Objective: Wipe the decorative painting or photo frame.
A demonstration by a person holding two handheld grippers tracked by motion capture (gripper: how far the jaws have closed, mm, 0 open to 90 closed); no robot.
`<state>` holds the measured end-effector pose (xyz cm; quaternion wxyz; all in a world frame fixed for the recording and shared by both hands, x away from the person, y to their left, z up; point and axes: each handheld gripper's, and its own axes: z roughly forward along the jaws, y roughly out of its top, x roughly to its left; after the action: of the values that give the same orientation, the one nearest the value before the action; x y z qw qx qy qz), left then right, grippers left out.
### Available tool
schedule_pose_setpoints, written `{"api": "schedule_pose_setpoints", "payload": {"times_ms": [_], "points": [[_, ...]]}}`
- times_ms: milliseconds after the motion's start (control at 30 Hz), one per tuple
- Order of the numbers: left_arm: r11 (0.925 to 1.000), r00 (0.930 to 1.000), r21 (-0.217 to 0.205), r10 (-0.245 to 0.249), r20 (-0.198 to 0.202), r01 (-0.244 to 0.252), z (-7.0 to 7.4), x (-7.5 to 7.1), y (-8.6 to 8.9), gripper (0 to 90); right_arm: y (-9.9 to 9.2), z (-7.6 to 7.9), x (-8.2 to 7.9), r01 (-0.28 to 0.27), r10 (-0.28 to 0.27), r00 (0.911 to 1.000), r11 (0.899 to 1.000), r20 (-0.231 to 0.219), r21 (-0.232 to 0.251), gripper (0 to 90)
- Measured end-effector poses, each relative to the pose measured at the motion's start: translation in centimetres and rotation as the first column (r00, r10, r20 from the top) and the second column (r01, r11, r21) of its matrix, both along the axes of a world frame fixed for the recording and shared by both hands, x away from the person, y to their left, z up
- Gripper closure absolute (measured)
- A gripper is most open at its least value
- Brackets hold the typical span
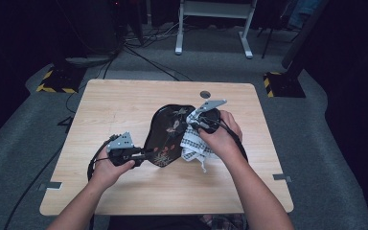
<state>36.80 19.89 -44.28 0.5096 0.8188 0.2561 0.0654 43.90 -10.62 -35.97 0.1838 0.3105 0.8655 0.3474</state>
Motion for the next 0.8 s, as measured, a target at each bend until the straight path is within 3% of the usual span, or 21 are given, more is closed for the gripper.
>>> {"api": "schedule_pose_setpoints", "payload": {"times_ms": [133, 267, 800], "points": [[1.0000, 1.0000, -0.002, 0.000, -0.001, 0.000, 0.0, 0.0, 0.0, 75.6, -0.4, -0.1, 0.3, 0.016, -0.016, 0.9998, 1.000, -0.011, 0.023, 80.6], [1.0000, 1.0000, 0.004, 0.000, -0.002, 0.000, 0.0, 0.0, 0.0, 75.6, 0.0, -0.1, 0.1, 0.012, -0.012, 0.9999, 1.000, 0.001, 0.007, 80.6], [0.9999, 1.0000, 0.012, 0.000, 0.001, 0.000, 0.0, -0.1, -0.1, 75.6, 3.2, -0.3, -2.3, -0.123, 0.123, 0.9924, 0.992, -0.001, -0.017, 80.5]]}}
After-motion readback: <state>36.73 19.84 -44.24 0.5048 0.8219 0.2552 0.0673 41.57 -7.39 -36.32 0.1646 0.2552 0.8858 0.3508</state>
